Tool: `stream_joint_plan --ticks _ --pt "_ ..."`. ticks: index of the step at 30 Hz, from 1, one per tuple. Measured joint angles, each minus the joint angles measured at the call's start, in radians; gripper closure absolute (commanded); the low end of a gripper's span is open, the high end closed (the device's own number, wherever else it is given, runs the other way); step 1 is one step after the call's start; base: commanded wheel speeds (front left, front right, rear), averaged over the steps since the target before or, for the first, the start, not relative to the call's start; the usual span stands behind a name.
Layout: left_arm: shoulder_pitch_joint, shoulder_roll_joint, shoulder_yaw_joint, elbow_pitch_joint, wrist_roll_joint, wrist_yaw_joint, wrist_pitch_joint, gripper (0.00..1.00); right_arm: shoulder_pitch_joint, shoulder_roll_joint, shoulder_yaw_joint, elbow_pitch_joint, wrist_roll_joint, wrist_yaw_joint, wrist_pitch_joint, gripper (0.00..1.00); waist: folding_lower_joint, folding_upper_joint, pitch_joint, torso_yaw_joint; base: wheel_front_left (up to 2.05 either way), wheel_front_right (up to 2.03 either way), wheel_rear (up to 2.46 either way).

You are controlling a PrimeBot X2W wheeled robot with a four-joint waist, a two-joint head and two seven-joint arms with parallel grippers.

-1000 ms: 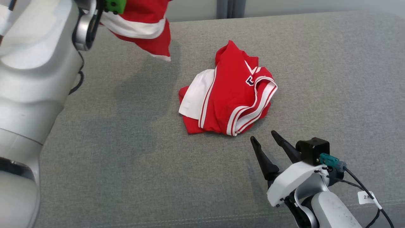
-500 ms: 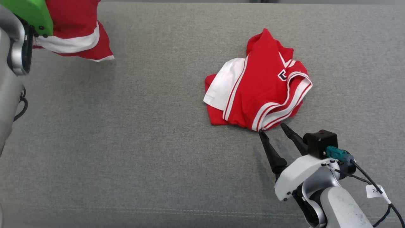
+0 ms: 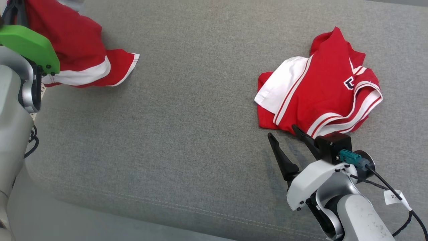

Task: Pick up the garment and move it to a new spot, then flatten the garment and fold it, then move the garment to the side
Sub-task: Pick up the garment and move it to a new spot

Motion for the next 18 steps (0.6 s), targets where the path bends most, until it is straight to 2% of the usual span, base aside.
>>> stream_joint_plan --ticks 7,8,9,10,18 --pt "0.074 -0.020 0.031 0.034 -0.010 0.004 -0.026 1.00 0.002 0.000 0.019 -0.023 -0.021 0.000 0.034 0.00 0.0000 0.0000 0.031 0.013 0.00 0.00 0.00" --pt "0.085 -0.026 0.038 0.039 -0.017 -0.003 -0.026 0.78 0.003 0.000 0.018 -0.029 -0.027 0.000 0.037 0.00 0.0000 0.0000 0.034 0.011 0.00 0.00 0.00" --pt "0.094 -0.035 0.049 0.043 -0.027 -0.009 -0.027 0.28 0.004 0.000 0.016 -0.035 -0.035 0.000 0.044 0.00 0.0000 0.0000 0.038 0.008 0.00 0.00 0.00" --pt "0.100 -0.044 0.055 0.051 -0.033 -0.011 -0.027 0.00 0.006 0.000 0.014 -0.043 -0.041 0.000 0.049 0.00 0.0000 0.0000 0.044 0.007 0.00 0.00 0.00" --pt "0.124 -0.114 0.059 0.159 -0.071 -0.046 0.007 0.00 0.024 0.000 0.011 -0.077 -0.059 0.000 0.085 0.00 0.0000 0.0000 0.079 0.000 0.00 0.00 0.00"
